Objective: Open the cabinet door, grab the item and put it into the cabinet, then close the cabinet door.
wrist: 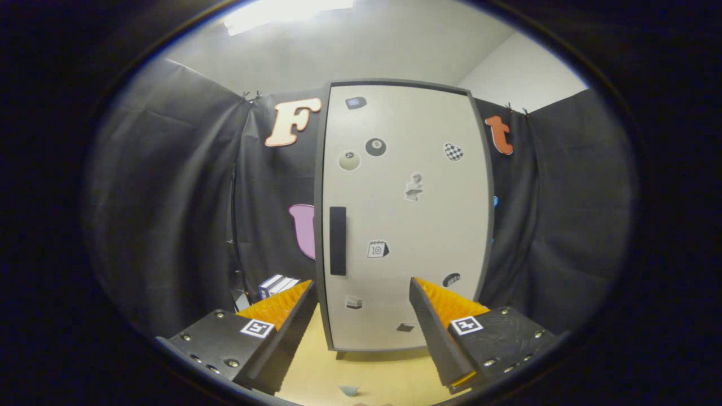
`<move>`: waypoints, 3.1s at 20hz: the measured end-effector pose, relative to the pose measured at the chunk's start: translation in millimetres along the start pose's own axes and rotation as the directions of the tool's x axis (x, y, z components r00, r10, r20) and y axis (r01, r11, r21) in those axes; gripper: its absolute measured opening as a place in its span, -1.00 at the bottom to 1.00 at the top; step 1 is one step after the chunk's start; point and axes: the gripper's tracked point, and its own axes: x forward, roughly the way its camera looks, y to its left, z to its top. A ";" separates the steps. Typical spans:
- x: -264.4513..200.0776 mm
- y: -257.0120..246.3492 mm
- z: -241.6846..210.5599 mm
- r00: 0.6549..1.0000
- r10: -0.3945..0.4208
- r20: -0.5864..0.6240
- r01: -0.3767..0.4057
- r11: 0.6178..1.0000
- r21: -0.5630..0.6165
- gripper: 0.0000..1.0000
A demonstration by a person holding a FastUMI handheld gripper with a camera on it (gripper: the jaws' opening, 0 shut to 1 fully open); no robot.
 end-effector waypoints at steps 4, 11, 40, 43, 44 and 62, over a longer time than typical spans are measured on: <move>62.0 16.7 4.1 0.999 0.032 0.030 -0.033 0.999 0.010 0.95; 146.6 35.3 -5.5 0.999 0.052 0.015 -0.053 0.996 0.069 0.81; -29.0 -82.9 17.7 0.995 -0.099 -0.011 0.099 0.981 0.169 -0.53; -47.1 -130.9 21.8 0.993 -0.115 0.000 0.113 0.978 0.173 -0.54; -55.2 -141.7 23.4 0.994 -0.112 0.001 0.111 0.983 0.150 -0.72; -73.4 -266.2 25.9 1.000 -0.015 0.013 0.012 0.984 0.177 -0.85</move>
